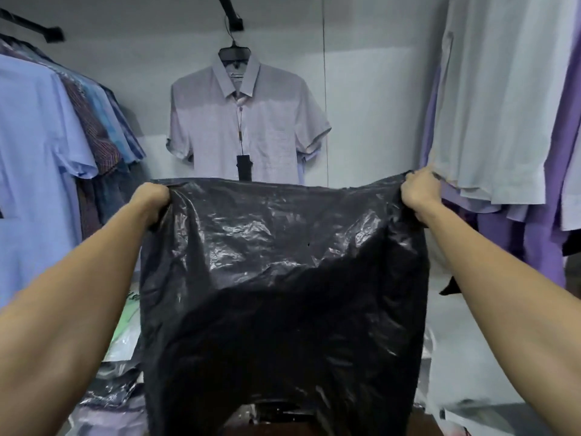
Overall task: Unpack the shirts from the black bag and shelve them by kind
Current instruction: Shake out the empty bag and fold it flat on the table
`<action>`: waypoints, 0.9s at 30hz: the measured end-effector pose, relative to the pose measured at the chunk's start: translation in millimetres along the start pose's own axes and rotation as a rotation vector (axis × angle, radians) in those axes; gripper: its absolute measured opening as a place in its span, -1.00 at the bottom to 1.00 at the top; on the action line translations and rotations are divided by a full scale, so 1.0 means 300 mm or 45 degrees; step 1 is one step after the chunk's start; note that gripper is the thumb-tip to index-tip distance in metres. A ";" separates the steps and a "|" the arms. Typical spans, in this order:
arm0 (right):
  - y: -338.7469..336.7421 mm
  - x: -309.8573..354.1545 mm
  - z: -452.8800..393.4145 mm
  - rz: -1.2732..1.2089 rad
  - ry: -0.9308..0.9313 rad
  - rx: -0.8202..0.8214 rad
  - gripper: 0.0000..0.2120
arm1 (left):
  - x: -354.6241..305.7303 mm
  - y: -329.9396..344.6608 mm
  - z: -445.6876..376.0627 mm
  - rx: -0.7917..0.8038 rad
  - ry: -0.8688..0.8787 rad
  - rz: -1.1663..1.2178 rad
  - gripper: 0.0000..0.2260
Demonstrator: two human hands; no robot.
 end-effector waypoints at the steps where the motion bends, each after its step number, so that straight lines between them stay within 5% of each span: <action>1: 0.009 0.012 0.019 -0.086 0.002 -0.015 -0.68 | 0.002 0.012 -0.008 0.002 -0.031 0.078 -0.70; 8: 0.075 0.194 0.087 -0.572 -0.085 0.598 -0.90 | -0.206 0.081 0.222 -0.090 0.135 0.298 -0.69; 12: 0.140 0.276 0.135 -0.320 -0.386 0.706 -0.65 | -0.316 0.178 0.336 0.023 0.393 0.139 -0.75; 17: 0.131 0.404 0.292 -0.412 -0.585 0.866 -0.61 | -0.411 0.292 0.449 -0.001 0.571 -0.102 -0.64; 21: 0.128 0.426 0.313 -0.169 -0.781 0.556 -0.60 | -0.439 0.303 0.498 0.244 0.763 -0.115 -0.76; 25: 0.120 0.392 0.297 -0.094 -0.813 0.377 -0.53 | -0.434 0.282 0.542 0.730 0.803 0.026 -0.65; 27: 0.119 0.377 0.296 -0.063 -0.830 0.317 -0.46 | -0.412 0.286 0.535 0.702 0.828 -0.037 -0.77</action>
Point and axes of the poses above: each hand's wrist, its own z-axis away from the middle knuckle, its own y-axis out of the palm, x = y × z, the point moved 1 cm from there along -z, towards the middle knuckle, and after that the axes turned 4 degrees about x, right-handed, at the moved point
